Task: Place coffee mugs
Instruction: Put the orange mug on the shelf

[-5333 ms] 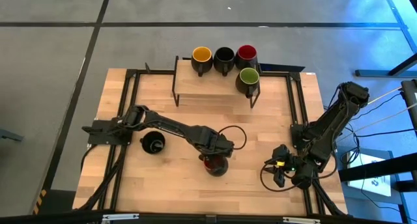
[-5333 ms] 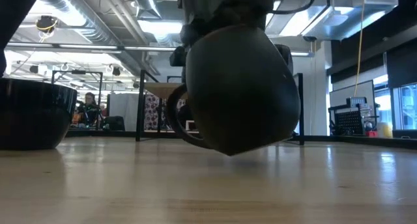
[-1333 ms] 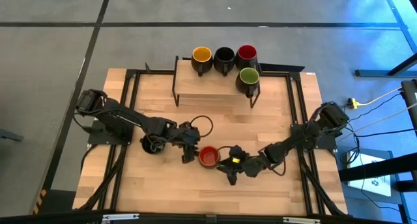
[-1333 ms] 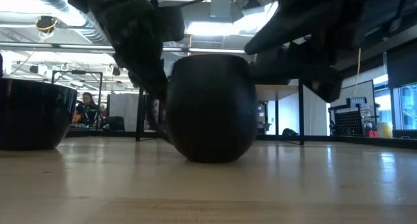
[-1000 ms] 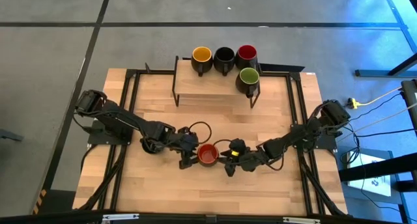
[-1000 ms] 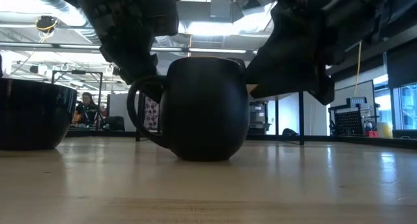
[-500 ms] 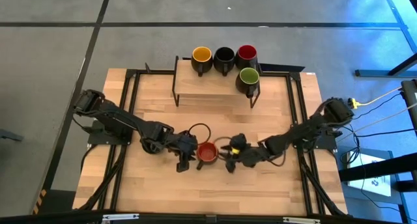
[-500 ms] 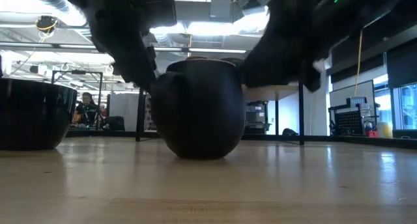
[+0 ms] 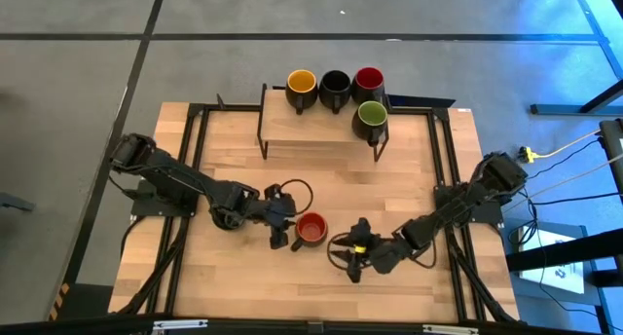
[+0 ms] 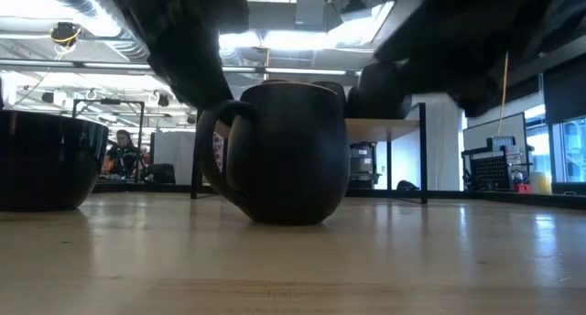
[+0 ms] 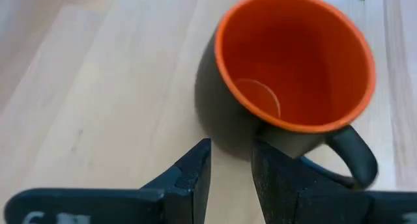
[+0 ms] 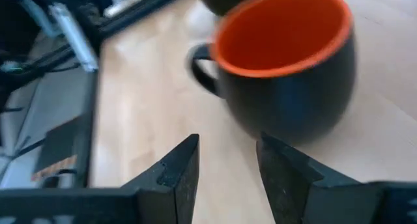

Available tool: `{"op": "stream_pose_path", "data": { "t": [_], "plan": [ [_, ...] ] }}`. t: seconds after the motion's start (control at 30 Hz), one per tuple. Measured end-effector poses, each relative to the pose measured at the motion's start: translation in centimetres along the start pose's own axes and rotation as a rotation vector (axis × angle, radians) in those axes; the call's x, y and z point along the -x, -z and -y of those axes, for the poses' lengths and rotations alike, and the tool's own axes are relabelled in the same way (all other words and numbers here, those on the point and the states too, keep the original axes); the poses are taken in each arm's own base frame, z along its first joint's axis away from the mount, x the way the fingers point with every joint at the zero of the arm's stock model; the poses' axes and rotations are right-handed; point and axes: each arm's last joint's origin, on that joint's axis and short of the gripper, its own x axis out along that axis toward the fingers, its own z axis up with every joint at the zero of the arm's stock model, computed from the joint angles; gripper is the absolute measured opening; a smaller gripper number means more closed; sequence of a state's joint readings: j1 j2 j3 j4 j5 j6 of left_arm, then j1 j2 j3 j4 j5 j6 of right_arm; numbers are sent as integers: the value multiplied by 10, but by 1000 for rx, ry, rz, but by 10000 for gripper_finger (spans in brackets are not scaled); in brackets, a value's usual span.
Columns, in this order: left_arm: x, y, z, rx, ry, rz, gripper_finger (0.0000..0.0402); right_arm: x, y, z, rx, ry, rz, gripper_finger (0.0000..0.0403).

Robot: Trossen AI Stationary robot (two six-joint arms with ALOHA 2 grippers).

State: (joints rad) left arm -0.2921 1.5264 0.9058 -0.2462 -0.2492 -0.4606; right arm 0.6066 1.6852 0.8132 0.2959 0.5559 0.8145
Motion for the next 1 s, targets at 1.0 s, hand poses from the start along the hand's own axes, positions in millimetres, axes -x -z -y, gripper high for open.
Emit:
{"op": "stream_pose_path", "data": {
  "t": [1.0],
  "plan": [
    [2,2,23,-25,181,14,102,14,-49,35,22,174,16,143]
  ]
}}
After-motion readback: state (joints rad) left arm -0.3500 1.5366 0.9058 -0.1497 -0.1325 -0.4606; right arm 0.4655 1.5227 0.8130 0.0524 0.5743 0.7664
